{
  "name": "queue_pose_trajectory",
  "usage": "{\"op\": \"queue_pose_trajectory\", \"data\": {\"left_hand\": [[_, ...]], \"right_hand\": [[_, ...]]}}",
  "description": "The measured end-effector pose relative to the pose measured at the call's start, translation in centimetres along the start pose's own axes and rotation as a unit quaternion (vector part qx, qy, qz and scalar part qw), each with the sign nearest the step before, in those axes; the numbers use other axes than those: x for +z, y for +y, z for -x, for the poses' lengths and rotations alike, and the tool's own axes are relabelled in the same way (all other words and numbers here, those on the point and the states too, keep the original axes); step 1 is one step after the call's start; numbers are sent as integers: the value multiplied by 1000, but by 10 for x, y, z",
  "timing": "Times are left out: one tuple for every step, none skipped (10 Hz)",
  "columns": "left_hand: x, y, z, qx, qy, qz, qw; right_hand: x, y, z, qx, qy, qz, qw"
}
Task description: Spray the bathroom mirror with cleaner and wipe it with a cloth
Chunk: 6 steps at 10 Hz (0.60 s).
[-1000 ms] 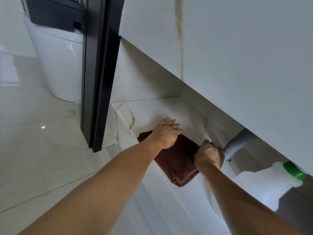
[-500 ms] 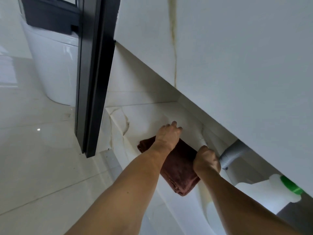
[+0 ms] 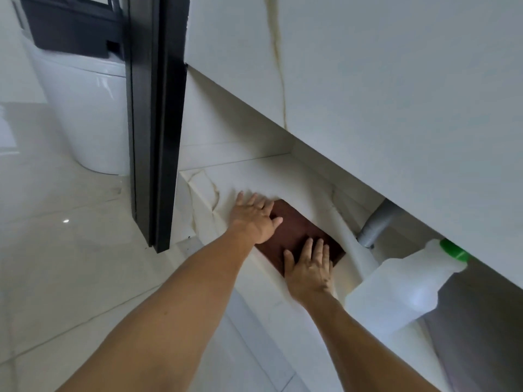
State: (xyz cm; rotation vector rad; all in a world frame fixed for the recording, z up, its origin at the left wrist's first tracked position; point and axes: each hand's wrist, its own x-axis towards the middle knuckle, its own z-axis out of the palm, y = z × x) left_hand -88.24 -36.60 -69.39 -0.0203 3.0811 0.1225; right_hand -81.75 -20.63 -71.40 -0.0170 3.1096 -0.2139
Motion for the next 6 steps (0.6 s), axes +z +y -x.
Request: {"op": "queue_pose_trajectory", "data": {"left_hand": [[3,2,13,17,24,7,1000],[8,3,27,60,7,4,998],[5,-11,36,33,2,2,999],[-2,-28,55,9,22,15,1000],[-15,-43,76,23,37,29,999],[-30,-50,91,34,49,42,997]], "right_hand": [[1,-3,13,11,-6,7,1000],[-4,-3,18,19,-12,8,1000],[-9,-3,25,16,-20,16,1000],[-17,0,35,-4,-21,24,999],[-33,-2,43,-2,-29,-3,1000],[-49,-11,48,-1,-27,-37,999]]}}
